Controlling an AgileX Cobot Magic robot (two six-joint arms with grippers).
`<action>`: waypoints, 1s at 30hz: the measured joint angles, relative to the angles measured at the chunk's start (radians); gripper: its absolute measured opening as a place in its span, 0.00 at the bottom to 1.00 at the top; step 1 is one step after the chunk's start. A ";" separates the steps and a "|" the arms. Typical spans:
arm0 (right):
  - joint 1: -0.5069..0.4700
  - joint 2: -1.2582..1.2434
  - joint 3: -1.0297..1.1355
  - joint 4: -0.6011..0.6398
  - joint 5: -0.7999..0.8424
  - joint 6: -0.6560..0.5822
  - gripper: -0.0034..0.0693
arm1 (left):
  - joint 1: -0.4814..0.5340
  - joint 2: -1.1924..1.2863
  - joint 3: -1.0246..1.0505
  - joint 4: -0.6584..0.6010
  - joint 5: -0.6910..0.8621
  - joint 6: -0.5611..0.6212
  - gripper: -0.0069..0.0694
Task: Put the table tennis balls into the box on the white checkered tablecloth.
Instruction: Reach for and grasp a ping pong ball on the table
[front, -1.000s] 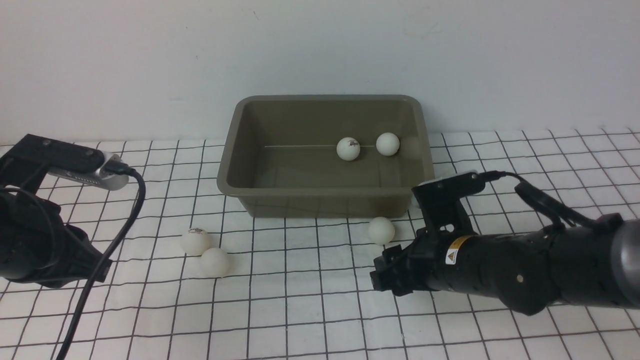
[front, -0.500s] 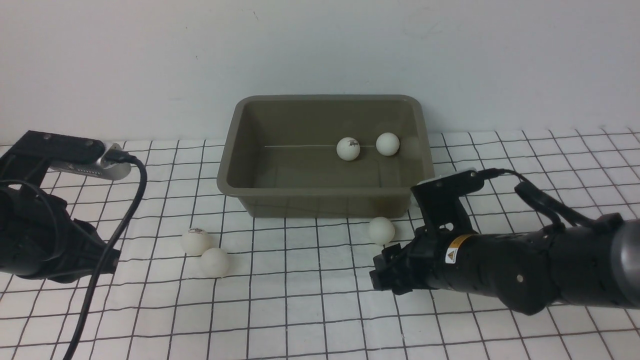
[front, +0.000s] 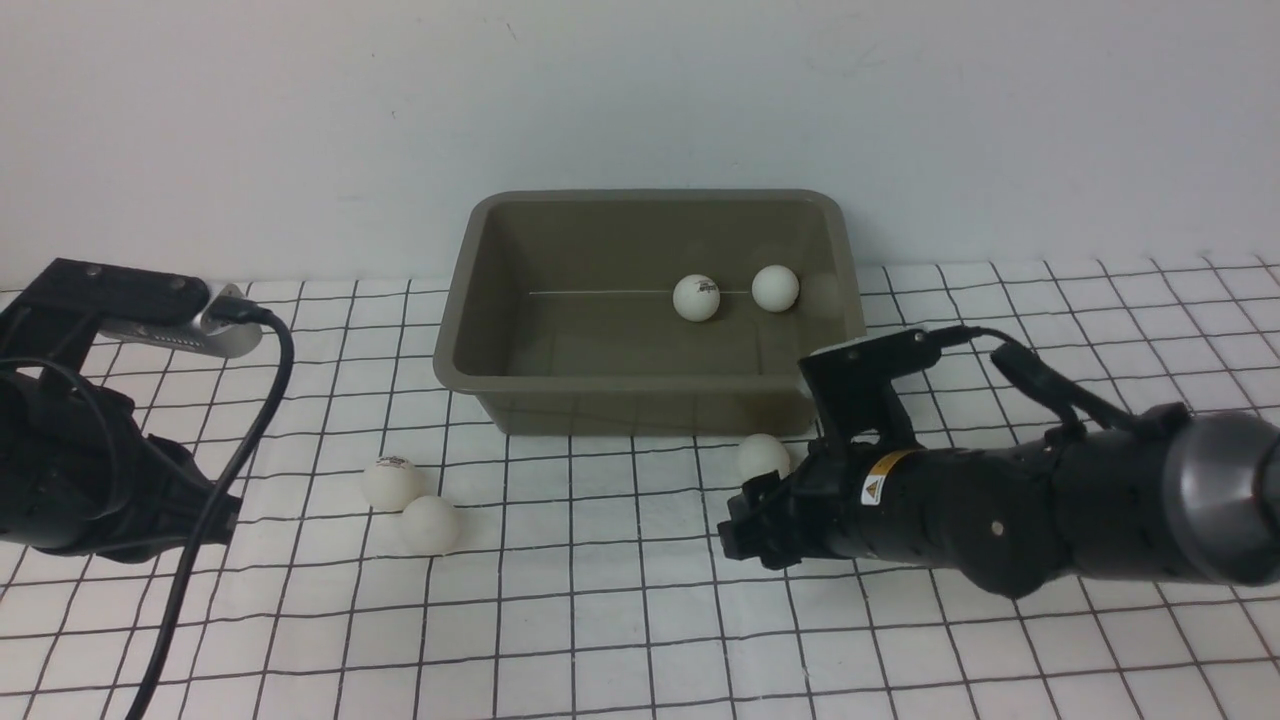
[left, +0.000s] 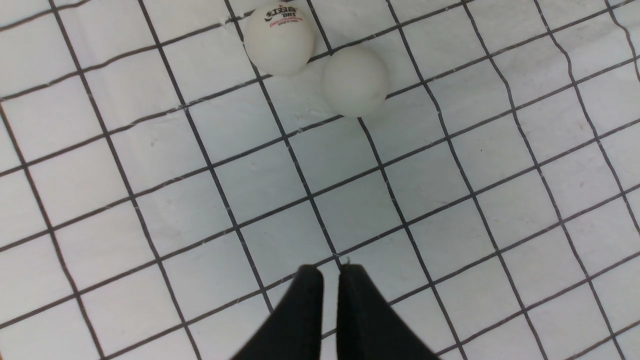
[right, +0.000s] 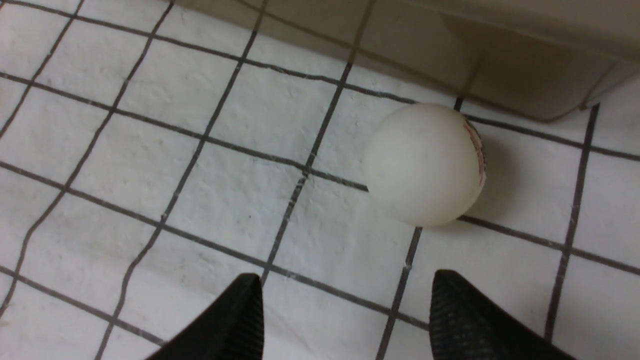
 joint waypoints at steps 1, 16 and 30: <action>0.000 0.005 -0.012 0.000 0.003 -0.003 0.61 | 0.000 0.000 0.000 0.000 0.000 0.000 0.13; -0.015 0.094 -0.076 0.029 0.007 -0.007 0.61 | 0.000 0.000 0.000 0.000 -0.001 0.003 0.13; -0.070 0.094 -0.076 0.029 0.005 -0.002 0.61 | 0.000 0.000 0.000 0.000 -0.002 0.003 0.13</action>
